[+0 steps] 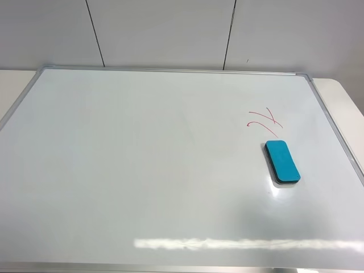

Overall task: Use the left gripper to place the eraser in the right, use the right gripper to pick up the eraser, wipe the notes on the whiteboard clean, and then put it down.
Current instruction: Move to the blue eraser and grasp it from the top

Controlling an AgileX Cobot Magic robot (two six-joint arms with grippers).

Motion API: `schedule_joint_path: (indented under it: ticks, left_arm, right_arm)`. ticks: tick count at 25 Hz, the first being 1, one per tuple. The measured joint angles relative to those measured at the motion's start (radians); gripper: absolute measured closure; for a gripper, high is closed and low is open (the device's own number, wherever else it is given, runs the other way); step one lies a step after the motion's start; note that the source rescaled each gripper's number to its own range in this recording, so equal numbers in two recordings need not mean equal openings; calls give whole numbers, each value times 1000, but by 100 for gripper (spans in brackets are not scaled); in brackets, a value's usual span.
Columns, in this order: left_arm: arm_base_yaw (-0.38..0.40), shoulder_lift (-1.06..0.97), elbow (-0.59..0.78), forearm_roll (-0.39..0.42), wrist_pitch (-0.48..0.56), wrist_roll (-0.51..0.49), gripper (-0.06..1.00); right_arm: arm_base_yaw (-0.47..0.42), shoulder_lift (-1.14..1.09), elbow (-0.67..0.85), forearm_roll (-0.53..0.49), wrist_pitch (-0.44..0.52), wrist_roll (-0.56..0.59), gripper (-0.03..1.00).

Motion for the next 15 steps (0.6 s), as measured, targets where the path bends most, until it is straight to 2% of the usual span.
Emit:
schedule_joint_path:
  ticks: [5,15]
  left_arm:
    - [0,-21,53,-2,31,16,-5]
    - [27,-21,54,-4,32,17,-5]
  right_arm:
    - [0,0,0,0,0,0,-3]
    - [0,0,0,0,0,0,-3]
